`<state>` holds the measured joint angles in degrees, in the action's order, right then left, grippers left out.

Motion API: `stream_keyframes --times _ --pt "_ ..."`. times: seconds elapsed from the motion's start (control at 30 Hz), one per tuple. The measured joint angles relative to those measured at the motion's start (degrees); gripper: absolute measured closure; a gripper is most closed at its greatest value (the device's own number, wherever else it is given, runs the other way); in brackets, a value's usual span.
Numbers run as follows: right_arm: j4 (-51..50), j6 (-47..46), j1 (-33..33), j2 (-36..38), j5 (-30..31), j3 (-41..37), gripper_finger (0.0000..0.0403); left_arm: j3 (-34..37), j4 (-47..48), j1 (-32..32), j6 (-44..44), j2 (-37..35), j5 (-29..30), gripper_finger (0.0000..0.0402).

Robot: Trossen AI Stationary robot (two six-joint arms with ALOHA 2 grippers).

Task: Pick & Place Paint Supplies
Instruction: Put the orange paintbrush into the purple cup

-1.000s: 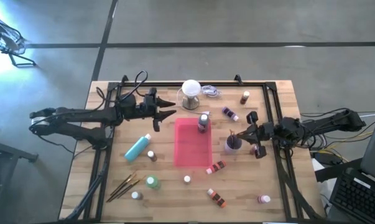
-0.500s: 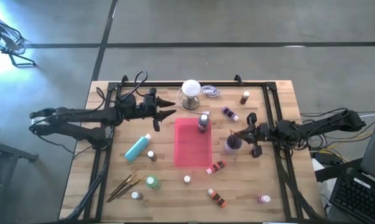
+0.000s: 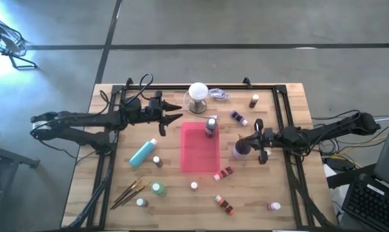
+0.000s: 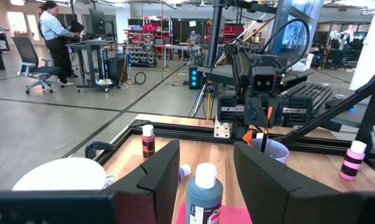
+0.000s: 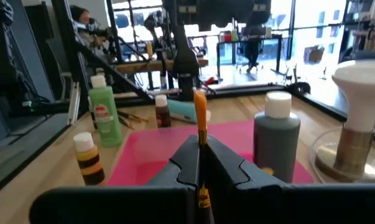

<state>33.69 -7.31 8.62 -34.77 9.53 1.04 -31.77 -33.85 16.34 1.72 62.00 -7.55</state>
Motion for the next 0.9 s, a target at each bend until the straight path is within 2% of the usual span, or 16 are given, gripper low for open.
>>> stream_keyframes --times 0.5,0.9 --pt "0.0 -1.4 0.0 -6.0 1.1 0.0 0.0392 0.0 0.0 0.0 0.0 0.0 0.0 0.0245" --pt "-0.4 -2.0 0.0 -6.6 2.2 0.0 0.0343 0.1 0.0 0.0 0.0 0.0 0.0 0.0245"
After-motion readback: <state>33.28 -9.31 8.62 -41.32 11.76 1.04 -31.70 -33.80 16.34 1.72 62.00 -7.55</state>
